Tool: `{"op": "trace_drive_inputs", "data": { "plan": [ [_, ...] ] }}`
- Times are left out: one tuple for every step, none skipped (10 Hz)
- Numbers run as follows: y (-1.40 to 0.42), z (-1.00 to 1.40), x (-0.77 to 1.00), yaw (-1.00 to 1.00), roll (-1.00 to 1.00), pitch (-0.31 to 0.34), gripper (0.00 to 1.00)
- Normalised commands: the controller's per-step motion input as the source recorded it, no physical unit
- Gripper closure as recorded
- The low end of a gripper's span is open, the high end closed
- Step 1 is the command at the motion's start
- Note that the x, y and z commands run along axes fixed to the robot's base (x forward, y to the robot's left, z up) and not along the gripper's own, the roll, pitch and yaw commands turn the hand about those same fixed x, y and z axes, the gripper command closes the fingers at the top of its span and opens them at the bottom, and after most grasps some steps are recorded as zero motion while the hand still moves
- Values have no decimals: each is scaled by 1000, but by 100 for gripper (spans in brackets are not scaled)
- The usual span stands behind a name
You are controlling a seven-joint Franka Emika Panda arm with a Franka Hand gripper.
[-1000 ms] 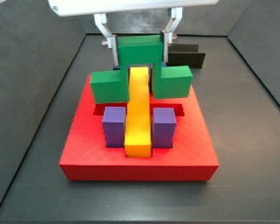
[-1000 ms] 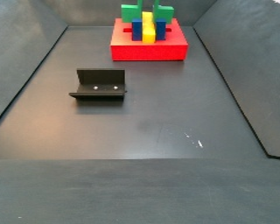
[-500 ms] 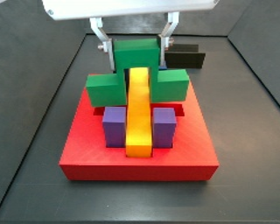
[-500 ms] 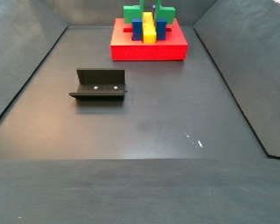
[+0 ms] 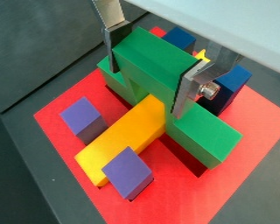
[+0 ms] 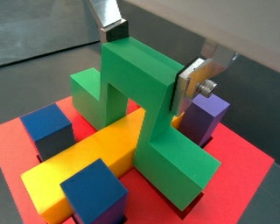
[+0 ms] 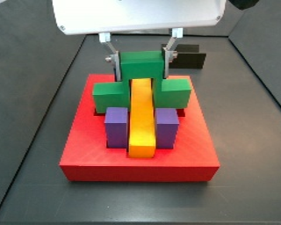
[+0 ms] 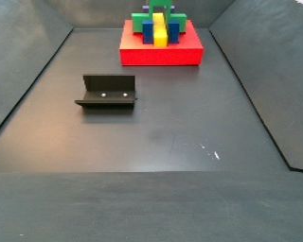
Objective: Pick up the green object. Move up. Place the green object on the fixture. Regrasp the green object. Move to above the board. Insert the green object.
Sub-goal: Insert the green object.
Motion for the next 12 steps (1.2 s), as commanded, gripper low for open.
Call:
{"op": "trace_drive_inputs", "data": {
  "plan": [
    [-3,0,34,-237,-7,0,100],
    [-3,0,0,-149,-93,0,100],
    [0,0,0,-100,-196,-26,100],
    [0,17,26,-46,-246,-31,100],
    [0,0,46,-9,-316,-40,100],
    [0,0,60,-29,-323,-27,100],
    [0,0,49,0,-274,-4,100],
    [0,0,0,0,-9,0,100],
    [89,-43,109,0,-236,0,100],
    [0,0,229,-66,-316,26,100],
    [0,0,226,-117,-344,64,100],
    [0,0,171,-186,-361,80,100]
  ]
}}
